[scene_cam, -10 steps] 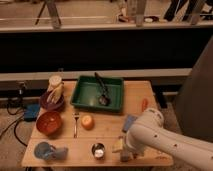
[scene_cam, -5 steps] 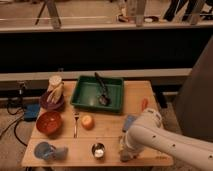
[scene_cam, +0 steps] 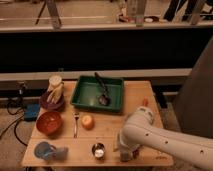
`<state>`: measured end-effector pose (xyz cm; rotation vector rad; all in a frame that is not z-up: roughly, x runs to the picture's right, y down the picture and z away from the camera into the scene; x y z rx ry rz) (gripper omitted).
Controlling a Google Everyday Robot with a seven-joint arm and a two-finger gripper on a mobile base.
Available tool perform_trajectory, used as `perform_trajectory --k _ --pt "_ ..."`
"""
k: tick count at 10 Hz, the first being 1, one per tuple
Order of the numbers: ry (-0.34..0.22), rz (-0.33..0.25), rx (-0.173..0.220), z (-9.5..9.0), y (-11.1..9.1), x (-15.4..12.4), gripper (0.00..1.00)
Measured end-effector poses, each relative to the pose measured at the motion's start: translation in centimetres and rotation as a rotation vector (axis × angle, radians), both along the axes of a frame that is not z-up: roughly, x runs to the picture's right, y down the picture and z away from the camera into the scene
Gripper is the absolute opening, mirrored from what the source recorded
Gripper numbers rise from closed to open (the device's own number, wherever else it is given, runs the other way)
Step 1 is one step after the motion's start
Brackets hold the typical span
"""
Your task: Place eraser in plastic cup
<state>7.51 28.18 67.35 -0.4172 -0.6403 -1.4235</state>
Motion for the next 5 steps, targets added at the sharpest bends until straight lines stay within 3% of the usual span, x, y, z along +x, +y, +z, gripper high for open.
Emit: perform_trajectory --k 2,5 --pt "-0.082 -0.01 0.029 -0.41 -0.26 -0.13 0.34" --pt "-0.133 -0.015 0.067 0.4 -0.94 -0.38 0.62"
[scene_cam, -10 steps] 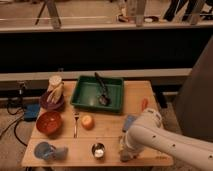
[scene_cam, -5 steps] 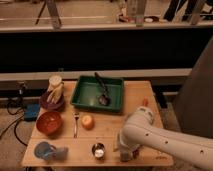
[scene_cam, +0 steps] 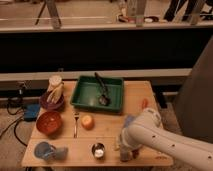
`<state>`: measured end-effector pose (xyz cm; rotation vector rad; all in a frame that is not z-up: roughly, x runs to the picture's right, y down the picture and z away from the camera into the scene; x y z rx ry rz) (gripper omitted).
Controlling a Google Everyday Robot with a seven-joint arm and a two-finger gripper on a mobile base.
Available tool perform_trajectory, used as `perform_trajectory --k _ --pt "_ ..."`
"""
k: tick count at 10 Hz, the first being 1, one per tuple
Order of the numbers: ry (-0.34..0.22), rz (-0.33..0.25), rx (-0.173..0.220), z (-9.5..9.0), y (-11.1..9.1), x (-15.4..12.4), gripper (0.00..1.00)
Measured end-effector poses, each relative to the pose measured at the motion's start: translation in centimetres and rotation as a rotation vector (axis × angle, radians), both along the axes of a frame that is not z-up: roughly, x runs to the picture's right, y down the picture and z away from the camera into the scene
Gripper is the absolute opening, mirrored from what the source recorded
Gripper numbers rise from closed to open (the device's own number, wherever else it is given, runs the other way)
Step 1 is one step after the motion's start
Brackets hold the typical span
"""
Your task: Place eraser in plastic cup
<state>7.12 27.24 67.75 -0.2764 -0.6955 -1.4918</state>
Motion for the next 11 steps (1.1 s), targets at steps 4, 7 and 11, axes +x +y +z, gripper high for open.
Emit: perform_trajectory --k 4,7,11 --pt "-0.015 -0.027 0.023 1.0 -0.6 -0.2 0.8" --pt "-0.018 -0.053 0.018 2.3 -1.0 -0.6 0.8" --pt "0.041 -0.022 -0.015 3.5 -2.0 -1.2 0.8"
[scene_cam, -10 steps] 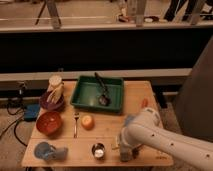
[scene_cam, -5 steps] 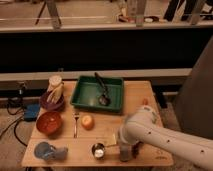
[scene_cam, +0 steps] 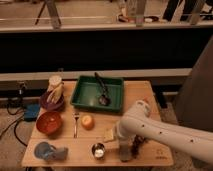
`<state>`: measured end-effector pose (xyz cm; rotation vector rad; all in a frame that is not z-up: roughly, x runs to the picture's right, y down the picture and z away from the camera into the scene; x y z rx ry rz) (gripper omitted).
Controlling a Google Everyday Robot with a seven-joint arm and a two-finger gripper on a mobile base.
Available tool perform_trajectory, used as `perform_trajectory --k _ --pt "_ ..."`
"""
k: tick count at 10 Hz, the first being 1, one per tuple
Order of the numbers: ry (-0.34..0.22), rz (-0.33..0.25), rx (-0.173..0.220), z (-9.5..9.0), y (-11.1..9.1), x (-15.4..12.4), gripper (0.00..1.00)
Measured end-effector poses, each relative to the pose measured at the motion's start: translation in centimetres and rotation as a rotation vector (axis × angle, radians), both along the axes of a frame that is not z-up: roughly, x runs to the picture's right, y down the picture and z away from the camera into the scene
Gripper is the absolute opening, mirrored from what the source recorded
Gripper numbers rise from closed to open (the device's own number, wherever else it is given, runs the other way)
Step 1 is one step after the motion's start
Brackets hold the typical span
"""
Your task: Place eraser in plastic cup
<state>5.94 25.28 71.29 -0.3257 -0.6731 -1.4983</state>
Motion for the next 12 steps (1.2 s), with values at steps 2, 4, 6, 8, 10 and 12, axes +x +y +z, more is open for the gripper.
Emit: perform_trajectory --k 2,4,6,8,10,12 --pt "0.032 0.021 -0.023 0.9 0.0 0.0 0.8" --pt "0.04 0.031 -0.031 1.6 -0.1 -0.3 0.8" --pt "0.038 0.032 -0.026 2.3 -0.4 -0.5 0.8" --pt "0.039 0.024 -0.012 2.7 -0.7 -0.4 0.8" --pt "0.04 0.015 -0.007 3.2 -0.6 -0.3 0.8" --pt "0.037 0.009 -0.001 4.0 -0.3 -0.4 0.8"
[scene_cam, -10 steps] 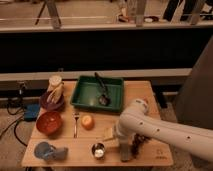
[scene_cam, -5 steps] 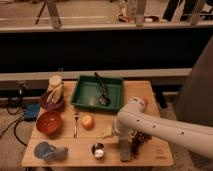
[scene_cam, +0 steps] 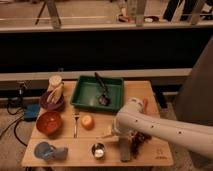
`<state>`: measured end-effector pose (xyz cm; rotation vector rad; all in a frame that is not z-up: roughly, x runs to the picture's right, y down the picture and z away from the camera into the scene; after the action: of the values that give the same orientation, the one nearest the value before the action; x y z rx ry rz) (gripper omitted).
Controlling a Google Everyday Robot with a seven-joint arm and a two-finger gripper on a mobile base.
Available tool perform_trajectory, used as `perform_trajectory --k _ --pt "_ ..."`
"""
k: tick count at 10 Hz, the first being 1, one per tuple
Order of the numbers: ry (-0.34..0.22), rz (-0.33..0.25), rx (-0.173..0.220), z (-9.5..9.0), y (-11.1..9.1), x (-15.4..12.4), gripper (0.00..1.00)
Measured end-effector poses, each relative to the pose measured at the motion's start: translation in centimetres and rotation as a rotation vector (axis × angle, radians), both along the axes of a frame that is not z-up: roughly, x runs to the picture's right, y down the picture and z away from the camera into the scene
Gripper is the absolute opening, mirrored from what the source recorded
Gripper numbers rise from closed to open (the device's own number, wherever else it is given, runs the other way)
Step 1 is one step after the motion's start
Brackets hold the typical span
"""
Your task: Place eraser in plastic cup
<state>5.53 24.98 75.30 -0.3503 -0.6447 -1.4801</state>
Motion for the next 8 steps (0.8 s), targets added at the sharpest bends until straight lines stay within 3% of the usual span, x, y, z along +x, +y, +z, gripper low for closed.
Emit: perform_trajectory --k 5,8 --pt "-0.02 -0.003 0.005 1.8 1.0 0.2 0.8" --pt "0.001 0.03 0.004 2.6 1.5 1.3 0.8"
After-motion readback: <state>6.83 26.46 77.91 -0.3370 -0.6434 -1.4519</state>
